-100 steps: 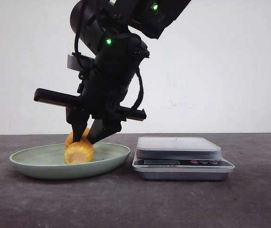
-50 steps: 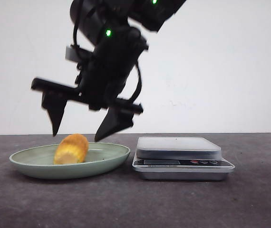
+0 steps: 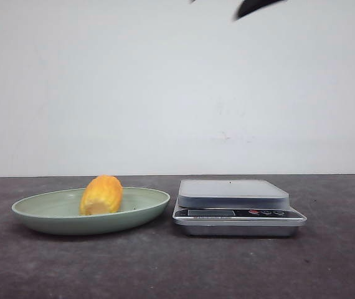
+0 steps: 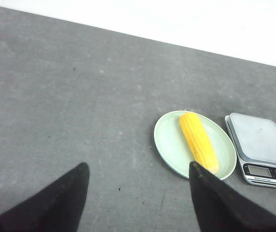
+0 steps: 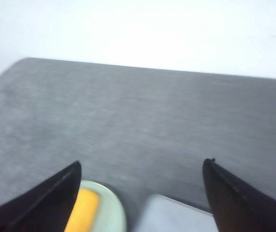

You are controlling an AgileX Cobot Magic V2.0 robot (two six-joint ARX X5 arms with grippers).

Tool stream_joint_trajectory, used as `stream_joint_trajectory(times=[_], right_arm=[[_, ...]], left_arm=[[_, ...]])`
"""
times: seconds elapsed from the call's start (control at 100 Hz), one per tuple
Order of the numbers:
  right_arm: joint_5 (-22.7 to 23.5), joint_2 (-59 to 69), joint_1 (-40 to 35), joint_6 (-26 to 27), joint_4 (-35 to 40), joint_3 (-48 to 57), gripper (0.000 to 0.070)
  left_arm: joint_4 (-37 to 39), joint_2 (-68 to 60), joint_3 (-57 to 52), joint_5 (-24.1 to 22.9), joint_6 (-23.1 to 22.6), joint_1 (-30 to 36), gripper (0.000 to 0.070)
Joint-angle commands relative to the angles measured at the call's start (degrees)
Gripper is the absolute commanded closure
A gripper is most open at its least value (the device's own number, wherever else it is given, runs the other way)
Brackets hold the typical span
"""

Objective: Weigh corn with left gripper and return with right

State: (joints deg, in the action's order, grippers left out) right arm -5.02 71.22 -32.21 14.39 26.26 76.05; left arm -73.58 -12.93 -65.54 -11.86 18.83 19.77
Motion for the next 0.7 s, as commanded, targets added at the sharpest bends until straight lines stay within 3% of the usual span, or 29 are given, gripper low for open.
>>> stream_joint_trajectory(times=[0.0,0.28,0.47,0.6,0.69], right_arm=[[-1.14,-5.33,1.01,-4.61,4.74,0.76,0.0195],[-7.26,-28.74,1.92,-5.22,21.33,0.74,0.0195],[-7.13,-41.64,1.92,-2.73,31.91,-0.7,0.0195],[-7.45,-48.7,2.08,-2.64,34.67,-4.57,0.0198],[-7.3,-52.76,2.08,-1.86,34.62,-8.55,0.0257]], left_arm=[[1.9,0.24,-0.42,-0.15,-0.39,0.11,0.0309],[6.67,0.22,3.28,-0.11,-0.35,0.11,0.0309],[10.01,0.22,8.41,1.36,-0.07,0.11,0.0309],[13.6,0.22,11.13,2.84,0.04,0.11,0.031],[16.17,0.22,11.93,2.89,0.04,0.11,0.0313]])
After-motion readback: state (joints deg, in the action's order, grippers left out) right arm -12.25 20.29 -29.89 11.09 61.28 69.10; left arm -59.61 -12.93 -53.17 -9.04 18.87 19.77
